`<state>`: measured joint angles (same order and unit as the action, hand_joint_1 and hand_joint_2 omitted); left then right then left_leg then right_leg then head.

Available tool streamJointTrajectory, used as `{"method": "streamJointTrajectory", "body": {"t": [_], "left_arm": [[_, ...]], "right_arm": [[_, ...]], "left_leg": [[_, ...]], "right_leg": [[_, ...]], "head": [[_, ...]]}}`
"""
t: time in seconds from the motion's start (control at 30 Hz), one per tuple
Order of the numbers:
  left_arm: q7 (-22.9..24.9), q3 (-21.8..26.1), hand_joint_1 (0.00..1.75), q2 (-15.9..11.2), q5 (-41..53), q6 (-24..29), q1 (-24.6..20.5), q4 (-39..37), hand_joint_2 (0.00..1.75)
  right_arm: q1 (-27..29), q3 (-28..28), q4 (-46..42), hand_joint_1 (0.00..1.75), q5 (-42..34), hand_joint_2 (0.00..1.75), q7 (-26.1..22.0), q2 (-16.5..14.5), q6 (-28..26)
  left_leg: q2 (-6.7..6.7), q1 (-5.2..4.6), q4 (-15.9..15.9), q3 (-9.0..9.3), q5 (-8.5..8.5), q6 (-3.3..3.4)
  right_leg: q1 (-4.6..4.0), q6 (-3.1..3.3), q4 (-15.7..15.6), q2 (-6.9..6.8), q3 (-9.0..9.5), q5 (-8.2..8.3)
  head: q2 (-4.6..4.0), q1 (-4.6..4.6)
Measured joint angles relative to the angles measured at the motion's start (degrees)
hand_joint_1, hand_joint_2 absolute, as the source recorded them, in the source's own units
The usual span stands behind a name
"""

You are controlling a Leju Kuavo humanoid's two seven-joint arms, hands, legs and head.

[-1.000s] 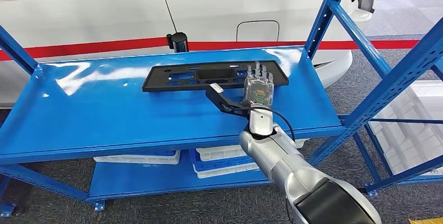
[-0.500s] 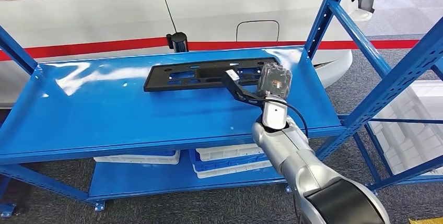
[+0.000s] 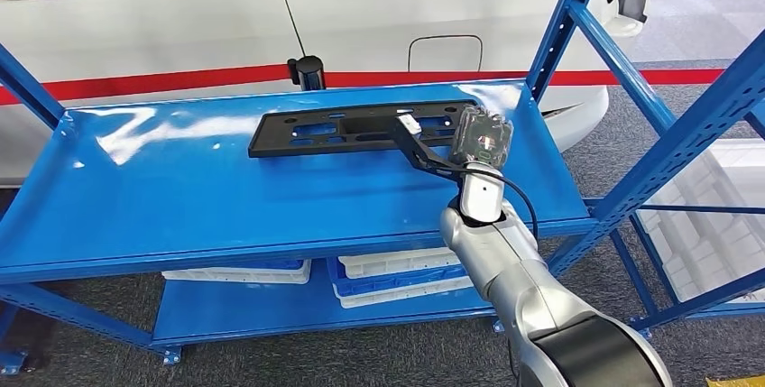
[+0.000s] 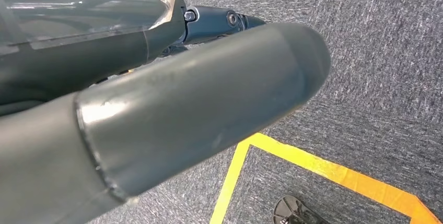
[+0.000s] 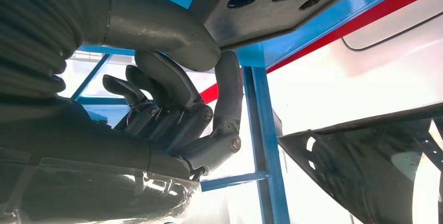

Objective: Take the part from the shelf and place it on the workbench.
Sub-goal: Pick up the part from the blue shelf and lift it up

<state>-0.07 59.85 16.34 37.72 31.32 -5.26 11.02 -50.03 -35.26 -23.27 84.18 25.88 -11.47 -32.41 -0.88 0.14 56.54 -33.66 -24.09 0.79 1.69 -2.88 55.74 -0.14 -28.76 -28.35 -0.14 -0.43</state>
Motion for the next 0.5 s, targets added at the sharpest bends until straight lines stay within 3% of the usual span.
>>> {"method": "streamJointTrajectory", "body": {"t": [0.03, 0.07, 0.5], "left_arm": [[0.0, 0.08, 0.0, -0.03, 0.01, -0.02, 0.0, 0.0, 0.0], [0.0, 0.13, 0.0, -0.05, 0.01, -0.04, 0.0, 0.0, 0.0], [-0.75, 0.17, 0.0, -0.33, 0.55, -0.28, 0.0, 0.0, 0.0]], "right_arm": [[0.1, 0.12, -0.07, 0.28, 0.14, 1.75, -0.15, 0.0, -0.01], [0.22, 0.27, -0.11, 0.0, 0.33, 1.75, -0.42, 0.0, -0.03], [1.18, 5.31, -1.39, 0.0, 1.7, 1.75, -4.98, -0.87, -0.58]], "left_leg": [[0.0, 0.0, 0.0, 0.0, 0.0, 0.0], [0.0, 0.0, 0.0, 0.0, 0.0, 0.0], [0.0, 0.0, 0.0, 0.0, 0.0, 0.0]], "right_leg": [[0.0, 0.0, 0.0, 0.0, 0.0, 0.0], [0.0, 0.0, 0.0, 0.0, 0.0, 0.0], [0.0, 0.0, 0.0, 0.0, 0.01, 0.0]], "head": [[0.0, -0.01], [0.0, -0.01], [-0.01, 0.01]]}}
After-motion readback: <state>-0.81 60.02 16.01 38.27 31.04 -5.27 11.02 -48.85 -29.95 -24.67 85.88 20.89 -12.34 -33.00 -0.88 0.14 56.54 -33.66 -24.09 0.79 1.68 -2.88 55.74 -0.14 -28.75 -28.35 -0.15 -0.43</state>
